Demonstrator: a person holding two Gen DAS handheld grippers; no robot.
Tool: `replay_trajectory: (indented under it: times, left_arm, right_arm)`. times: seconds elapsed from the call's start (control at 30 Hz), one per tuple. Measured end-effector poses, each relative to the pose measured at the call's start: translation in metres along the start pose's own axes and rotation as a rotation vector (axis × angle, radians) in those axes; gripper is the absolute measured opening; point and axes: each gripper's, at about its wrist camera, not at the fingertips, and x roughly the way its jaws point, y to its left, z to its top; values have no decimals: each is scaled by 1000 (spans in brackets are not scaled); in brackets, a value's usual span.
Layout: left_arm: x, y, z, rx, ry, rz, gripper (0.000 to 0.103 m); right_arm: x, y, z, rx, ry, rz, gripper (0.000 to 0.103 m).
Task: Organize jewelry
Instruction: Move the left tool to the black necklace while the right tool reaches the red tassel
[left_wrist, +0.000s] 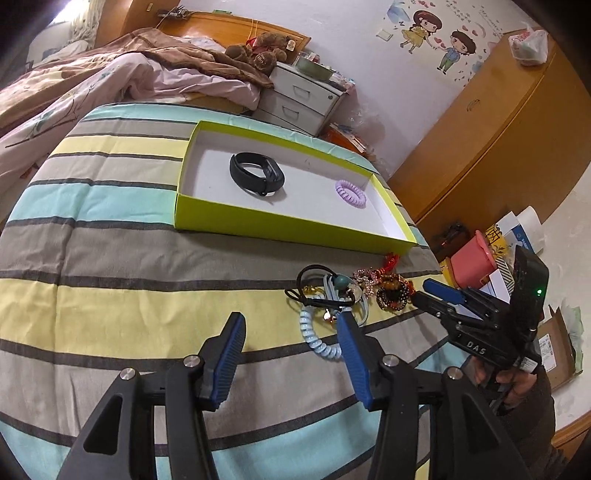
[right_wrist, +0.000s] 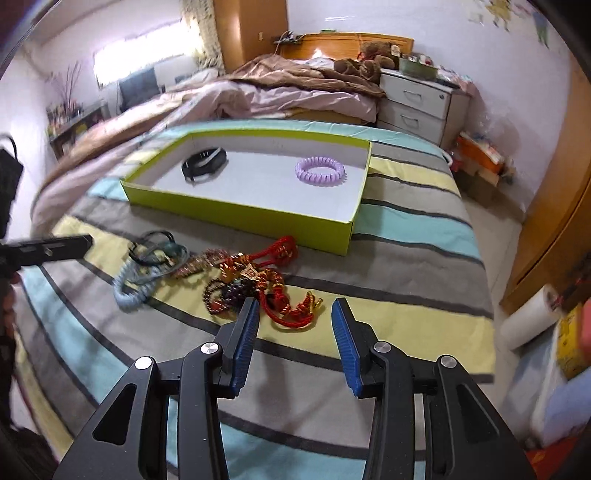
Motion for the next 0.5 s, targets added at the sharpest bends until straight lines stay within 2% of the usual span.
replay_trajectory:
  times: [0.13, 0.43, 0.5]
  left_arm:
    - [3, -1, -1, -12, 8, 7, 51]
    - [11, -6, -1, -10, 38, 20, 51]
    - [13, -7, -1, -11, 44, 25, 51]
  right_arm:
    - [10, 3, -1, -32, 26, 5, 48]
    - [16, -5, 0, 26, 22, 35, 47]
    - [14, -6, -2, 31, 15, 33, 32]
